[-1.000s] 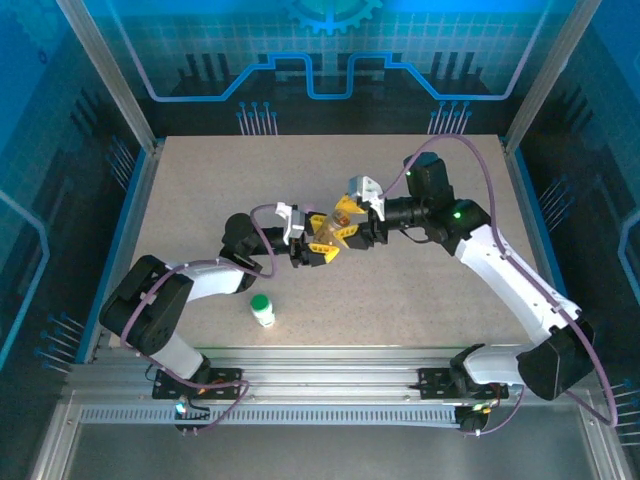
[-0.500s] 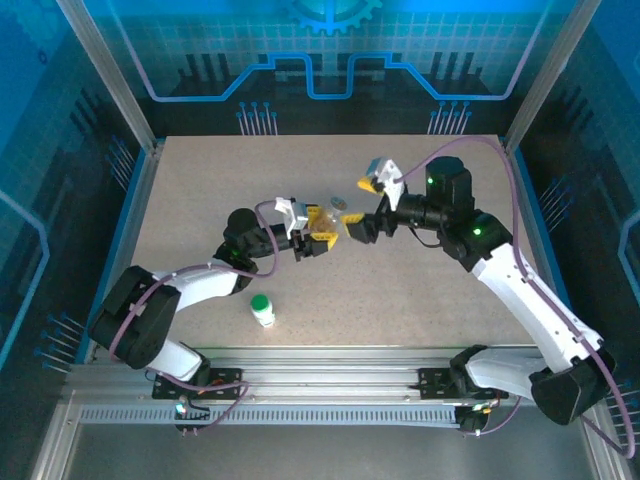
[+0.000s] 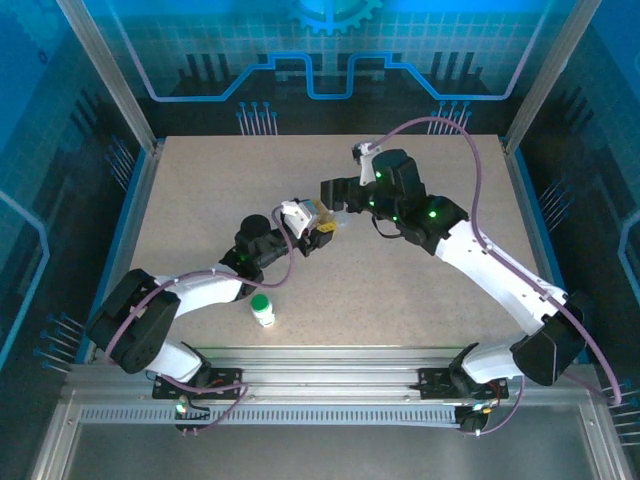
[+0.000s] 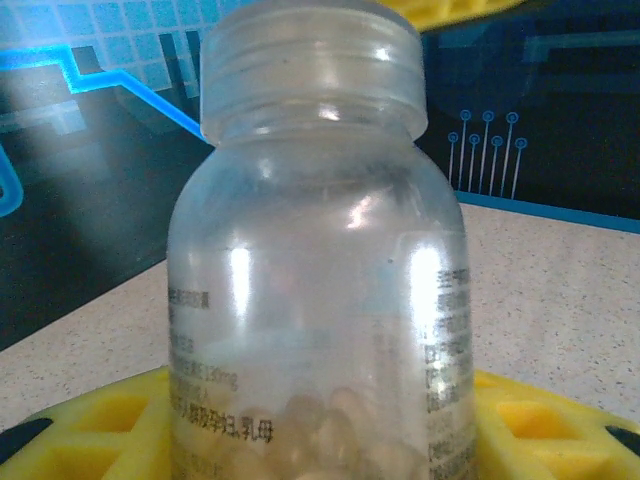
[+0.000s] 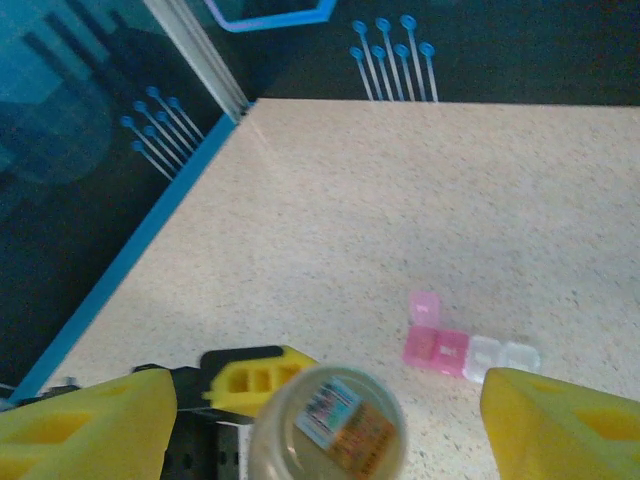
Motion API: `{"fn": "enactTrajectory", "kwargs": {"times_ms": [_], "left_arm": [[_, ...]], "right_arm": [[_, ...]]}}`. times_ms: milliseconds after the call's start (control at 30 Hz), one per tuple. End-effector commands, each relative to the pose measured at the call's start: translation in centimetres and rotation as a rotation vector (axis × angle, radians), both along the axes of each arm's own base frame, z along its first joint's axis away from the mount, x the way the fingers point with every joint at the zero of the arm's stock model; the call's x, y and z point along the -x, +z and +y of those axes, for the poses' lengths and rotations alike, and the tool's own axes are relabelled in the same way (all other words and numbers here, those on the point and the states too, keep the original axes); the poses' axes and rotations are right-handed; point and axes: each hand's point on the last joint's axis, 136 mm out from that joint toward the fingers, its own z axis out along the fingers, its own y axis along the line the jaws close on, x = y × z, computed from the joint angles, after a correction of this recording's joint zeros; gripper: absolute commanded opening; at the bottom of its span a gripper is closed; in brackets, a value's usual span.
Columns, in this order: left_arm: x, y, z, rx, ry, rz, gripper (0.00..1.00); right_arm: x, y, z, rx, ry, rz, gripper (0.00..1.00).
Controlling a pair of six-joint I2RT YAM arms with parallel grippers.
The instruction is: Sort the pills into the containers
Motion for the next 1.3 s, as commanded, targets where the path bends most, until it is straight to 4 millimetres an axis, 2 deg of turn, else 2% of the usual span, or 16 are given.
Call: {"fn": "enactTrajectory", "kwargs": {"times_ms": [0,333,533,667,733,833,933,1067,1167,1267], "left_arm": [[0.2,1.3,0.3,0.007,0.026,-0.066,0.00],[0.4,1.5,-0.4,0.020,0.009,-0.077,0.00],[0.6,1.6,-0.6,0.020,0.008,-0.078,0.00],[0.8,1.5,-0.8,0.018,-0.006,-0.075,0.00],[1.0,1.4,-1.0,0.017,-0.023,-0.073,0.00],[1.8,1.4,-1.3,0.007,-0.067,-0.092,0.00],[3.4,1.5,-1.8,-0.003,-0.165,-0.115,0.00],[6.2,2.5,-1.9,0.045,-0.340,-0.137,0.00],[8.0,3.3,-1.8,0.086,-0.459,-0.142,0.00],[9.7,3.6,-2.1,0.100,-0.580,-0.130,0.00]], "right_arm": [[-0.2,-0.3,-0.5,-0.002,-0.064,0.036,0.79],[0.2,-2.4,1.3,-0.039,0.007,0.119,0.68],[0.1,-3.0,1.3,-0.044,0.008,0.130,0.57],[0.3,-3.1,1.3,-0.030,0.053,0.113,0.24],[0.5,-2.9,1.3,-0.027,0.093,0.088,0.14],[1.9,-2.1,2.1,-0.069,0.264,0.001,0.12],[3.9,-1.4,2.2,-0.087,0.473,-0.093,0.13],[8.3,-0.7,1.9,-0.075,0.792,-0.237,0.16],[11.4,-1.1,1.5,-0.035,0.976,-0.319,0.22],[12.9,-1.5,1.1,0.019,1.074,-0.383,0.24]]}}
